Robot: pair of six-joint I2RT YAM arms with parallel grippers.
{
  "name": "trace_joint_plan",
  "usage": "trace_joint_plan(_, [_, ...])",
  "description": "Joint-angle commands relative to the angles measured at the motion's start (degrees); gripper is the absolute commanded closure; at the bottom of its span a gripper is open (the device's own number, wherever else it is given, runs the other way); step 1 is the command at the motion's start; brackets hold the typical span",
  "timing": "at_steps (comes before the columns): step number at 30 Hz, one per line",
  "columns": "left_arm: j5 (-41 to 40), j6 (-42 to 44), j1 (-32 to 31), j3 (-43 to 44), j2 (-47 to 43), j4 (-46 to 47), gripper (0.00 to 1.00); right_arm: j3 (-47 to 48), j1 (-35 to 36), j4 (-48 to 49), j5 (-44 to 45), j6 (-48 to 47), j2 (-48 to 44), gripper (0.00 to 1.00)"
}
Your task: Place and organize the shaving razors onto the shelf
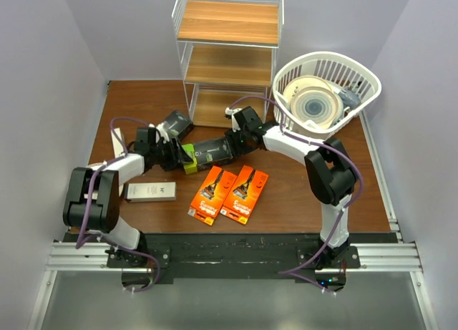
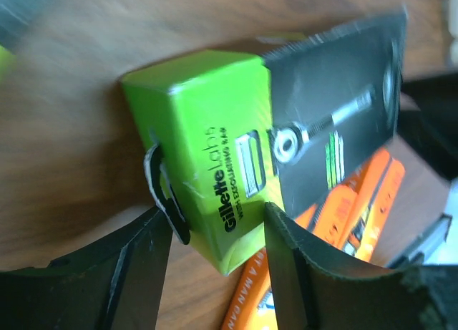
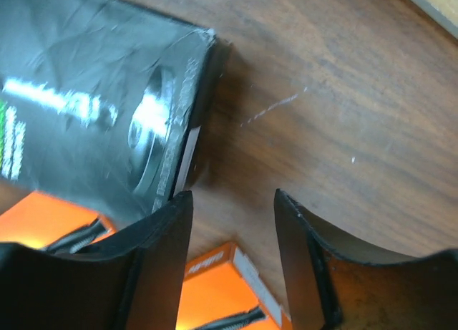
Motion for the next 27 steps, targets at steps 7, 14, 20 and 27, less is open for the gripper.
trace_joint_plan(7, [10.75, -1.67, -7.46, -7.07, -8.19, 8.56, 0.42, 10.48, -0.61, 3.93, 7.32, -4.58, 6.31, 0.53])
trace_joint_plan(14, [1.27, 1.23, -4.66, -5.23, -16.71, -8.47, 0.30, 11.99, -0.61, 1.83, 12.33, -5.11, 2.82, 0.38])
trace_joint_plan(20, [3.54, 0.36, 2.72, -7.42, -14.61, -8.76, 0.40, 8.30, -0.70, -3.09, 3.77, -0.64, -4.57, 0.28])
trace_joint_plan(27, [7.58, -1.41, 3.52, -6.90, -7.50, -3.48, 0.52, 1.26, -0.70, 0.05, -13.64, 13.85, -6.51, 0.32])
